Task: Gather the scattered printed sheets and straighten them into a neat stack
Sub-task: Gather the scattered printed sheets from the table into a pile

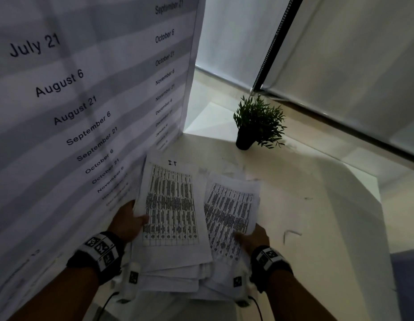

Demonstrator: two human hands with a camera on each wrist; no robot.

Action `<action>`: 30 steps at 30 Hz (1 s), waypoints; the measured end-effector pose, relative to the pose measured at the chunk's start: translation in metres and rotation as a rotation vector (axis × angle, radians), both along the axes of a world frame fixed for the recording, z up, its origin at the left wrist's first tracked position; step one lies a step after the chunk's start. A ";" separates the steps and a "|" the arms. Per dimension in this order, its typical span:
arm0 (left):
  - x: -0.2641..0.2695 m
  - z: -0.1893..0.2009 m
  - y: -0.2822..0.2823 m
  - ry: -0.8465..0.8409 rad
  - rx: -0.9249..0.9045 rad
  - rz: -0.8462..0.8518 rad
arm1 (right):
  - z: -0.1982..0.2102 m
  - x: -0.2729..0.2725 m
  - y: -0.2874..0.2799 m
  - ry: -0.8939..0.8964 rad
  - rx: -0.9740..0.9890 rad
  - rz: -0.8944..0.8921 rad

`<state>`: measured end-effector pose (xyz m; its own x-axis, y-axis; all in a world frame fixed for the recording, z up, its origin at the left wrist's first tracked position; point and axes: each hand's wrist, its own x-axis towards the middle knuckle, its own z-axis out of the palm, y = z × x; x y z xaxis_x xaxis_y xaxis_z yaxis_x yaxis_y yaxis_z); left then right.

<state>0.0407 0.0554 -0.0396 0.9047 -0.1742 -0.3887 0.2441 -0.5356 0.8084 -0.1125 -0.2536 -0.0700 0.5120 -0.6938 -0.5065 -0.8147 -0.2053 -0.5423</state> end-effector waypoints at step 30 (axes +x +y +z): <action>0.006 -0.010 0.007 0.000 0.023 -0.010 | -0.002 0.024 0.035 0.002 -0.156 -0.164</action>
<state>0.0462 0.0628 -0.0493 0.9031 -0.1746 -0.3924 0.2383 -0.5564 0.7960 -0.0886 -0.2185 -0.0722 0.3850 -0.8377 -0.3874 -0.8451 -0.1513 -0.5127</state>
